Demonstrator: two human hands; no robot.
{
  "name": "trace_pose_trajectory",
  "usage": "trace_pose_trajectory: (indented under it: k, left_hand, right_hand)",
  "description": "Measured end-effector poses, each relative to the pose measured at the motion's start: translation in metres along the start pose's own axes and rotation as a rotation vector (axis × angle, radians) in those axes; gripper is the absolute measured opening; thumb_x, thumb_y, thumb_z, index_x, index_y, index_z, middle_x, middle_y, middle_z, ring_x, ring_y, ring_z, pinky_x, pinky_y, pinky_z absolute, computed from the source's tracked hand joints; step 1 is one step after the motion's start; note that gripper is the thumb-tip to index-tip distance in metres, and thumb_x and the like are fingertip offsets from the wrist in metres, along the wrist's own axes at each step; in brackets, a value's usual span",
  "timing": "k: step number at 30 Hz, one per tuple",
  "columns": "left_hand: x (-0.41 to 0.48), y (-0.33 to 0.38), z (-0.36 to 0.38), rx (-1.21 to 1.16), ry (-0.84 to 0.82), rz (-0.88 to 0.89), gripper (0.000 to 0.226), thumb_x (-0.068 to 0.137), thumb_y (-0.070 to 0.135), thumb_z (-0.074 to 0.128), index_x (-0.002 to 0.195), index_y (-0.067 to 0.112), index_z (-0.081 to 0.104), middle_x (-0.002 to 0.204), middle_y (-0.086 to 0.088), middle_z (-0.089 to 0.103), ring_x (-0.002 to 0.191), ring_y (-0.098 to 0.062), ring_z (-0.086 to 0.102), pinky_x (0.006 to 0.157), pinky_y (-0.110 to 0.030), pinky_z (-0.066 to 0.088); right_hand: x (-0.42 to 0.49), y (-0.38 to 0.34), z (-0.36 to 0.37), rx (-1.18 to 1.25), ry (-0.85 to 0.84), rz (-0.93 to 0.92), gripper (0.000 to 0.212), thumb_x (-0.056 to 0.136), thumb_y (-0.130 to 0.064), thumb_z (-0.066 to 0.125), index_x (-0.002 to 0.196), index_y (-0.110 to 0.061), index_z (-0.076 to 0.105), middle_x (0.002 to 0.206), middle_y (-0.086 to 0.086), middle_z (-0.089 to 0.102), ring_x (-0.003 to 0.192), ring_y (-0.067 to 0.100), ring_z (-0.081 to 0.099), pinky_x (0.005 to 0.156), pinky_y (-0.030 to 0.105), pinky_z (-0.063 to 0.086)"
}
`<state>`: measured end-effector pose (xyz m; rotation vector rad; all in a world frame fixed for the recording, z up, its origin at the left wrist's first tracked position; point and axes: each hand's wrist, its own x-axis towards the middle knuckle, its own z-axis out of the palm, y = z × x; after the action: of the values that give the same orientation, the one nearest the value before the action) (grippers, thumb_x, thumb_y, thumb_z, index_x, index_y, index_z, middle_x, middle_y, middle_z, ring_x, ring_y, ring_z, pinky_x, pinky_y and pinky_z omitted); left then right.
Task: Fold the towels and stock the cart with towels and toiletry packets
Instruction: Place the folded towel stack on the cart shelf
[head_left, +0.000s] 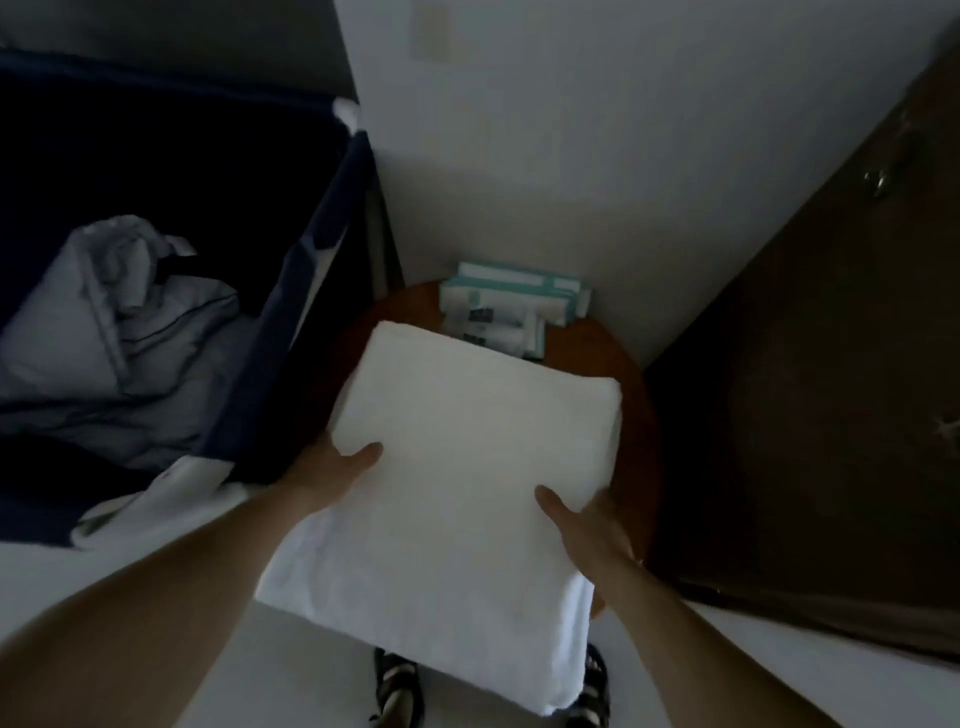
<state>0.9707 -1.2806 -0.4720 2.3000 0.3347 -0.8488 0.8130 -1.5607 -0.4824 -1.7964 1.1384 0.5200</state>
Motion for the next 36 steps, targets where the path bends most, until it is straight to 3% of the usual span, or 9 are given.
trace_pose_trajectory:
  k: [6,10,11,15,20,23,28,33,36]
  left_hand:
    - [0.05,-0.031,0.006,-0.171,-0.071,-0.052,0.072,0.063,0.066,0.081,0.114,0.017,0.068,0.107,0.001,0.07,0.095,-0.021,0.067,0.085,-0.032,0.053]
    - [0.059,-0.03,0.003,-0.287,-0.159,-0.07,0.067,0.04,0.071,0.082,0.082,0.02,0.066,0.064,0.017,0.072,0.058,-0.005,0.07,0.051,-0.02,0.053]
    - [0.061,-0.029,0.003,-0.332,-0.18,-0.072,0.069,0.04,0.07,0.082,0.085,0.02,0.067,0.066,0.015,0.073,0.059,-0.006,0.071,0.049,-0.02,0.053]
    - [0.068,-0.032,-0.001,-0.486,-0.234,-0.153,0.081,0.051,0.071,0.08,0.112,0.019,0.068,0.099,-0.007,0.076,0.091,-0.028,0.072,0.076,-0.039,0.058]
    - [0.071,-0.033,-0.002,-0.587,-0.427,-0.168,0.054,0.065,0.063,0.074,0.096,0.018,0.08,0.097,-0.012,0.077,0.084,-0.029,0.074,0.071,-0.038,0.057]
    - [0.074,-0.037,-0.002,-0.631,-0.506,-0.148,0.041,0.073,0.057,0.065,0.079,0.021,0.082,0.089,-0.013,0.077,0.071,-0.027,0.074,0.055,-0.033,0.059]
    - [0.068,-0.044,0.006,-0.565,-0.493,-0.076,0.044,0.077,0.055,0.063,0.1,0.017,0.07,0.086,-0.011,0.077,0.07,-0.024,0.074,0.057,-0.033,0.056]
    - [0.052,-0.056,0.021,-0.709,-0.49,-0.058,0.039,0.07,0.052,0.072,0.089,0.02,0.082,0.091,-0.012,0.077,0.074,-0.026,0.075,0.055,-0.035,0.059]
    - [0.051,-0.069,0.027,-0.717,-0.433,-0.077,0.059,0.062,0.065,0.078,0.105,0.025,0.079,0.107,-0.011,0.075,0.091,-0.028,0.074,0.069,-0.041,0.06]
  right_hand:
    - [0.024,0.025,0.028,0.21,0.163,0.134,0.133,0.037,-0.096,0.066,0.143,-0.021,0.041,0.131,0.002,0.062,0.113,0.029,0.062,0.102,0.04,0.049]
    - [0.038,0.029,0.028,0.438,0.223,0.12,0.106,0.029,-0.086,0.082,0.116,-0.027,0.066,0.111,-0.004,0.072,0.101,0.023,0.07,0.094,0.043,0.056]
    - [0.041,0.029,0.026,0.506,0.225,0.134,0.102,0.03,-0.084,0.083,0.113,-0.027,0.068,0.11,-0.003,0.072,0.1,0.024,0.07,0.093,0.044,0.056]
    - [0.044,0.027,0.019,0.645,0.065,0.161,0.103,0.035,-0.073,0.091,0.118,-0.016,0.069,0.114,0.005,0.073,0.099,0.029,0.072,0.092,0.048,0.056]
    - [0.042,0.024,0.013,0.703,-0.149,0.123,0.085,0.046,-0.056,0.094,0.116,-0.013,0.07,0.108,0.012,0.075,0.097,0.03,0.073,0.081,0.044,0.06]
    - [0.04,0.023,0.005,0.712,-0.248,0.157,0.061,0.063,-0.046,0.083,0.111,-0.011,0.072,0.103,0.013,0.076,0.089,0.027,0.075,0.063,0.035,0.061]
    - [0.035,0.039,0.006,0.738,0.009,0.019,0.055,0.055,-0.035,0.085,0.106,-0.019,0.069,0.099,0.007,0.077,0.081,0.023,0.075,0.063,0.033,0.06]
    - [0.028,0.063,0.001,0.765,-0.025,0.026,0.057,0.056,-0.035,0.083,0.106,-0.017,0.064,0.081,-0.001,0.077,0.067,0.015,0.074,0.049,0.025,0.056]
    - [0.028,0.074,-0.006,0.731,-0.048,0.083,0.074,0.052,-0.037,0.092,0.116,-0.011,0.066,0.096,0.009,0.077,0.083,0.026,0.075,0.067,0.037,0.061]
